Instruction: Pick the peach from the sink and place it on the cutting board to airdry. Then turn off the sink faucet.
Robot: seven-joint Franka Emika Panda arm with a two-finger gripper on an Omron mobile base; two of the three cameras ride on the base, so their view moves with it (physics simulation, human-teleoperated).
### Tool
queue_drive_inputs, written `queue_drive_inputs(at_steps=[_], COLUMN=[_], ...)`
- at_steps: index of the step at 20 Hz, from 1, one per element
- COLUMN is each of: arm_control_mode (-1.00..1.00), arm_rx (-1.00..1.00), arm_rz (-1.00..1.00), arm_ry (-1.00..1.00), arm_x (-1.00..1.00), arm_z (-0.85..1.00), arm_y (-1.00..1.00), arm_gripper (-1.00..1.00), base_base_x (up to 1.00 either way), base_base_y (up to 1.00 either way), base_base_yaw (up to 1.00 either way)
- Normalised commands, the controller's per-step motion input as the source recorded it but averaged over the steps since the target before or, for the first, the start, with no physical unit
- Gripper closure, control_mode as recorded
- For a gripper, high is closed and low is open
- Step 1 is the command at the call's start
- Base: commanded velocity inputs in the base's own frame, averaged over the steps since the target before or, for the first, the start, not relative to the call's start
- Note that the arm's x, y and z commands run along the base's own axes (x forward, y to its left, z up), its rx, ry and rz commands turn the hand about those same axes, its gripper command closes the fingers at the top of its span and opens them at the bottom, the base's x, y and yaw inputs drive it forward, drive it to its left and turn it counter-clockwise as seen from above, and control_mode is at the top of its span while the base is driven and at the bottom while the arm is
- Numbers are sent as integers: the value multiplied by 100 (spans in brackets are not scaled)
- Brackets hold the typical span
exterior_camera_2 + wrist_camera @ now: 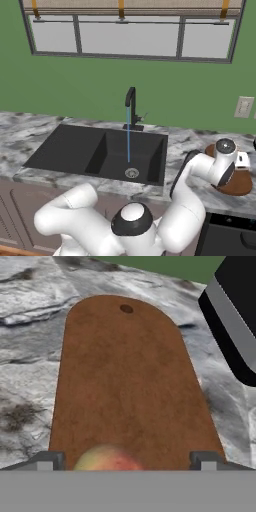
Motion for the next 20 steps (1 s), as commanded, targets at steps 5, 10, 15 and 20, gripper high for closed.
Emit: queue_drive_inputs(at_steps=[5, 10, 15, 20], arm_control_mode=[-100, -100, -100, -100], arm_rx=[0, -6, -22, -13], arm_rz=[2, 7, 5, 15], arm_ry=[-3, -1, -18, -30], arm_x=[-27, -52, -67, -65], arm_z=[62, 38, 15, 29], arm_y=[8, 48, 80, 62], arm_gripper=[-100, -100, -100, -100], base_base_x=[0, 0, 0, 0], base_base_y=[0, 0, 0, 0], base_base_yaw=[0, 0, 0, 0])
